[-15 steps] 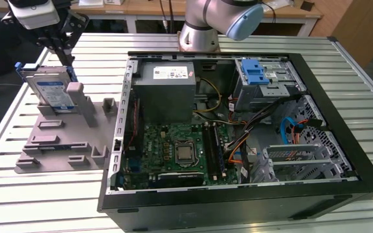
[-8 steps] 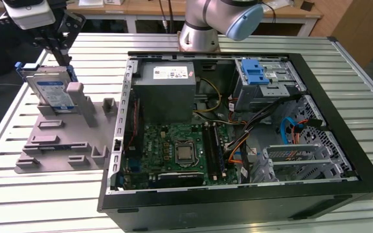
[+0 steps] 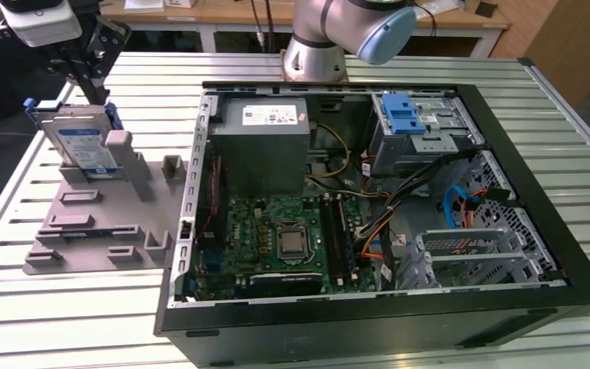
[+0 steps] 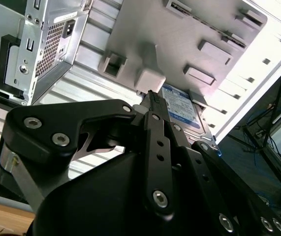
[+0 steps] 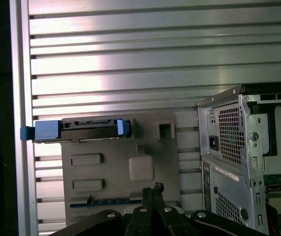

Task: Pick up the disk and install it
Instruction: 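Reach for the disk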

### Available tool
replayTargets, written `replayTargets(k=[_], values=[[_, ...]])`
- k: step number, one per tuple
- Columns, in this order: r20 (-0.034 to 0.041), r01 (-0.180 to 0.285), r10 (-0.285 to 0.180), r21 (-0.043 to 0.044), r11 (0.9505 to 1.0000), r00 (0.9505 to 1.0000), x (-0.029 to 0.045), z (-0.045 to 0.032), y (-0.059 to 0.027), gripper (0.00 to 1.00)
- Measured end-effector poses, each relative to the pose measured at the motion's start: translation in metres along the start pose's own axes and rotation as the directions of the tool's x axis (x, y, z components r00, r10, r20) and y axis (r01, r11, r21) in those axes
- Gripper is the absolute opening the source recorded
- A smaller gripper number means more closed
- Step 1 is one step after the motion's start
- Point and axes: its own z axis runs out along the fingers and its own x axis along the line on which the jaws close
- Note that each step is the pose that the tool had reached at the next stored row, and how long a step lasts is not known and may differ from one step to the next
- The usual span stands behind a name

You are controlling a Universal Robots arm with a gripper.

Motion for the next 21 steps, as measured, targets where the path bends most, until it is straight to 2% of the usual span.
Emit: replayTargets(k=[21], values=[[-0.003, 0.0, 0.0, 0.0003, 1.0, 1.0, 0.0139, 0.0004, -0.0011, 0.11]])
